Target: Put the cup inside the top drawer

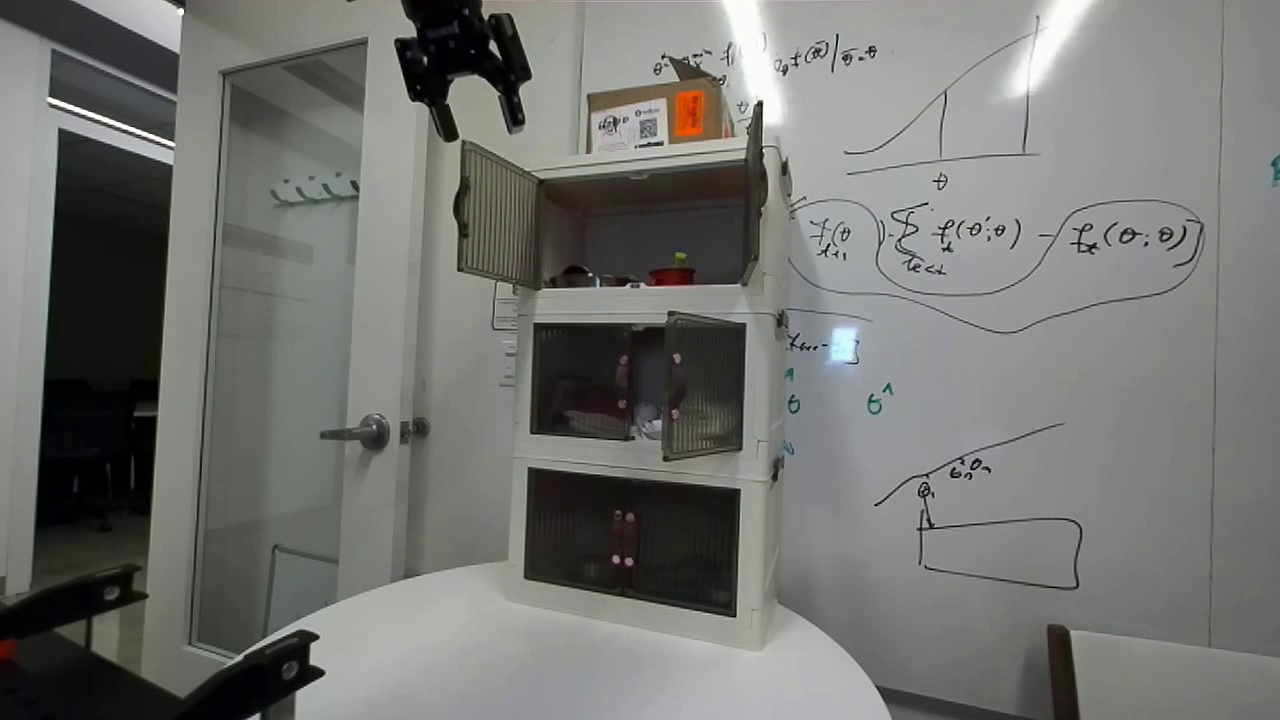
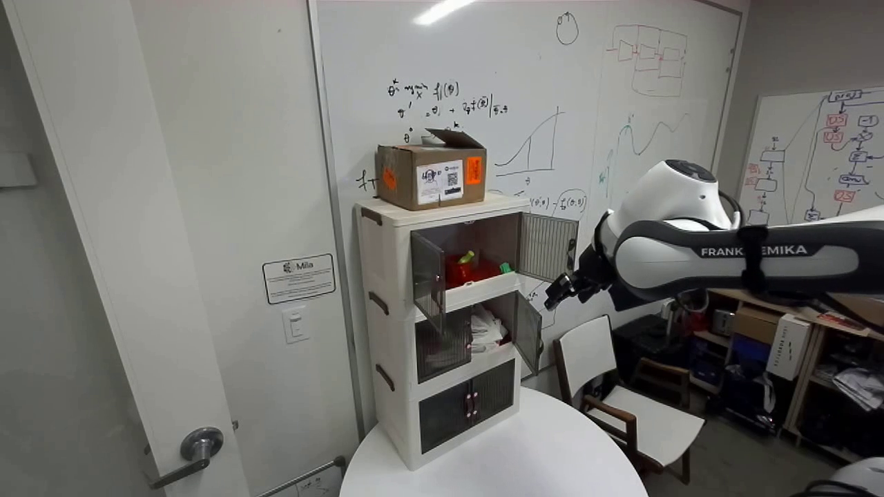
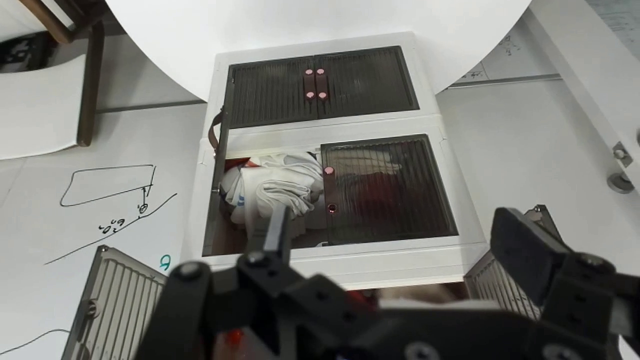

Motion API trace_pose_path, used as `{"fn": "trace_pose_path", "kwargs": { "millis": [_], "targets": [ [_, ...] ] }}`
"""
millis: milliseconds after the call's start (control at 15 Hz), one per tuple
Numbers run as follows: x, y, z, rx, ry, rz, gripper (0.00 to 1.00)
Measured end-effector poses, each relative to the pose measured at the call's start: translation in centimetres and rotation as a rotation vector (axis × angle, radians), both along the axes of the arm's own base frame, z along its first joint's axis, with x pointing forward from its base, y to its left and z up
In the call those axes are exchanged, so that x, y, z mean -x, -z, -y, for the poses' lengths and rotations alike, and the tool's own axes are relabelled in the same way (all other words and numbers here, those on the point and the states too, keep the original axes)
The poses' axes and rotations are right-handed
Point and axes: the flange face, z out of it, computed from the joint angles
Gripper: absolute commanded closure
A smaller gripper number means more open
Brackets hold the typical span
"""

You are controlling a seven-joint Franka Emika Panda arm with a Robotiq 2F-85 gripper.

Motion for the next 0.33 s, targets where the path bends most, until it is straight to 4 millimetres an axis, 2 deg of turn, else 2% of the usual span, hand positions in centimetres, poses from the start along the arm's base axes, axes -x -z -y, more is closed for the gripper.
{"fn": "trace_pose_path", "kwargs": {
  "millis": [333],
  "targets": [
    [0.2, 0.08, -0.01, 0.0, 0.0, -0.001, 0.0]
  ]
}}
